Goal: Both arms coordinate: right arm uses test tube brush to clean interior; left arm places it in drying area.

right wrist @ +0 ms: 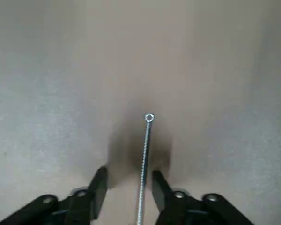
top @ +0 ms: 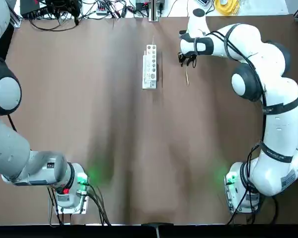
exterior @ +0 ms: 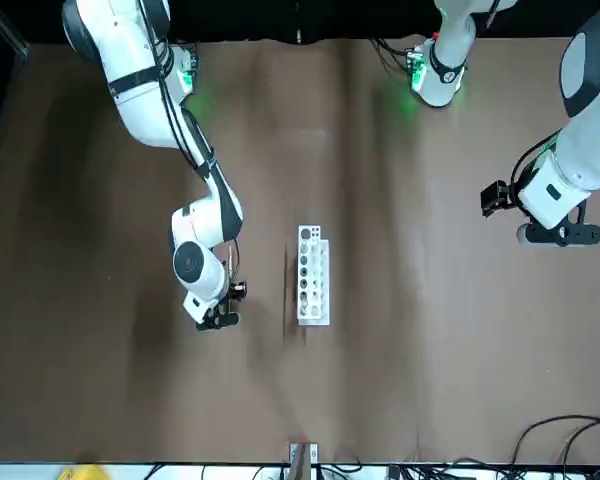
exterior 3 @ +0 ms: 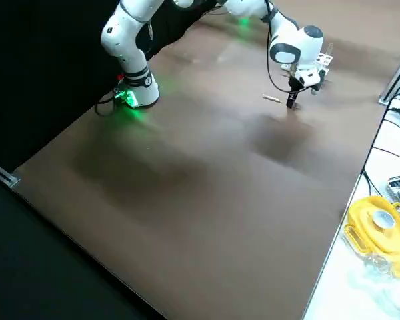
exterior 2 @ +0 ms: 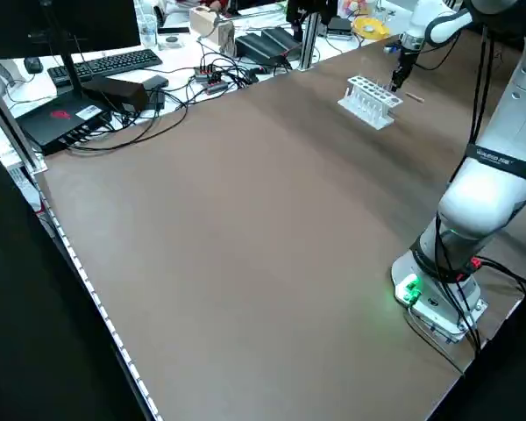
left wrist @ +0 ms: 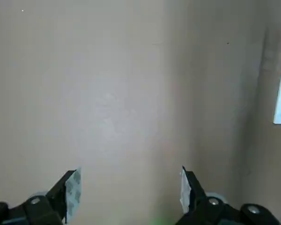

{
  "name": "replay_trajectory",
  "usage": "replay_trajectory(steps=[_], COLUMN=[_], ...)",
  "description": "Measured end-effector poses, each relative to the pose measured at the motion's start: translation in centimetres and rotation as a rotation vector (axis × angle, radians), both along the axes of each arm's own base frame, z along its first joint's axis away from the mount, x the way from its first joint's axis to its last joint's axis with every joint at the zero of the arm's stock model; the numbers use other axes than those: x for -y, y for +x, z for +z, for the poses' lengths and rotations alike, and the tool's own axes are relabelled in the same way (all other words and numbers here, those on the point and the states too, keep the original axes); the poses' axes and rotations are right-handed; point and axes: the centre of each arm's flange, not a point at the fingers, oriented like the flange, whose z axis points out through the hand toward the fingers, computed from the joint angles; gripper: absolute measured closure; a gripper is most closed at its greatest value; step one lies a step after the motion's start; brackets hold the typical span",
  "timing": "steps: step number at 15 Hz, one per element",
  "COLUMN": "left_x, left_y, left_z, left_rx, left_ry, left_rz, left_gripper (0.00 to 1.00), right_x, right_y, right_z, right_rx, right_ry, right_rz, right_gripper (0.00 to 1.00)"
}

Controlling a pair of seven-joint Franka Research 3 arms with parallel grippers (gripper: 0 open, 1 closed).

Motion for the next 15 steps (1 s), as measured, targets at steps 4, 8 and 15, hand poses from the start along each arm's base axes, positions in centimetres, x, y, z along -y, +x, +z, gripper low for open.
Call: replay_trajectory(steps=[4, 8, 15], left_x=[0.06, 0.10, 0.12], left_y=[-0.01, -0.02, -0.01], left_z=[0.00, 0.00, 0.03], left_rx=[0.000, 0.000, 0.001], left_ry=[0.000, 0.000, 0.000], left_rz=[-0.001, -0.002, -0.002], left_gripper=[0.01, 0.01, 0.01], right_x=[-0.57, -0.50, -0.05], right_y=[-0.10, -0.04, 0.00], right_z=[0.17, 0.24, 0.47], right_rx=[0.002, 0.001, -0.012], right_ry=[0.006, 0.000, -0.017], right_rz=[0.003, 0.007, 0.236], right_gripper=[0.75, 0.97, 0.98])
